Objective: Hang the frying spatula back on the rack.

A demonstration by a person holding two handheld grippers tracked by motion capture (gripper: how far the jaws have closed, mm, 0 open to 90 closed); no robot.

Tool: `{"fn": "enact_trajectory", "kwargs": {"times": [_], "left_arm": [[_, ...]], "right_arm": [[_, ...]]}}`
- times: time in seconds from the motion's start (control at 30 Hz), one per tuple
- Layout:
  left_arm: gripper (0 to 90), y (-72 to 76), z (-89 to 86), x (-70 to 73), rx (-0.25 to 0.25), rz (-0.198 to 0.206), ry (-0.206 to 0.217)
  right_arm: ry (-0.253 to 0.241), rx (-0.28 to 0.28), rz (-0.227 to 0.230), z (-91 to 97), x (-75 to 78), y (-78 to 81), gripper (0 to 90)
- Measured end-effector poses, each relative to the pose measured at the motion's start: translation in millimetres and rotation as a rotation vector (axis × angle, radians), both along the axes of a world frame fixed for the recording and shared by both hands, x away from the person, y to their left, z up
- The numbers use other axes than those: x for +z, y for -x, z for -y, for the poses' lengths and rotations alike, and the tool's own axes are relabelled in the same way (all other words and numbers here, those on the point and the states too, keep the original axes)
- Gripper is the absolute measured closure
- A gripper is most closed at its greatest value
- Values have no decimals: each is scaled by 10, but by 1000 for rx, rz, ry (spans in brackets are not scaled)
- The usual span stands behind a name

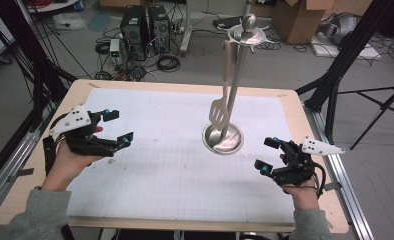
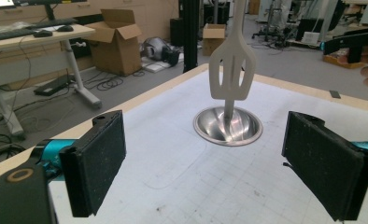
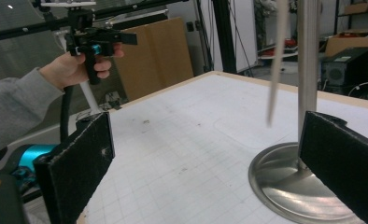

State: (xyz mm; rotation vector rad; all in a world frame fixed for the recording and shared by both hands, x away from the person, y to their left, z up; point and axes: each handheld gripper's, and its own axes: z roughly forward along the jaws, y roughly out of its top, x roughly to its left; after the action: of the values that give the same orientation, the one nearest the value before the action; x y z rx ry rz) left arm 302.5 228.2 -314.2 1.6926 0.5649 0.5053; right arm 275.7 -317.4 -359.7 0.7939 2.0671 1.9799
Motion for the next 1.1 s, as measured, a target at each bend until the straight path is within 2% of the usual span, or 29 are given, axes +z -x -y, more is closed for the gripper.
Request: {"fn": "enact_trajectory", "kwargs": {"times": [0.1, 0.17, 0.33, 0.6, 0.87, 0.93, 1.1], "left_arm": [[141, 35, -67, -34, 2, -3, 6], [141, 53, -115, -55, 12, 1, 11], [141, 93, -230, -91, 39, 7, 24], [140, 129, -371, -169, 95, 12, 9], [141, 202, -587, -279, 137, 8, 30], [141, 232, -659, -309, 162, 20, 37], [141, 253, -794, -366, 224, 18, 54]], "right_arm": [[4, -3, 6, 3, 8, 12, 25], [14, -3, 28, 2, 11, 14, 25], [27, 0, 30, -16, 14, 12, 25], [43, -4, 35, -39, 9, 3, 25], [47, -29, 37, -25, 6, -3, 25], [45, -45, 39, -11, 2, -6, 25], [44, -79, 33, 8, -8, -11, 25]]}}
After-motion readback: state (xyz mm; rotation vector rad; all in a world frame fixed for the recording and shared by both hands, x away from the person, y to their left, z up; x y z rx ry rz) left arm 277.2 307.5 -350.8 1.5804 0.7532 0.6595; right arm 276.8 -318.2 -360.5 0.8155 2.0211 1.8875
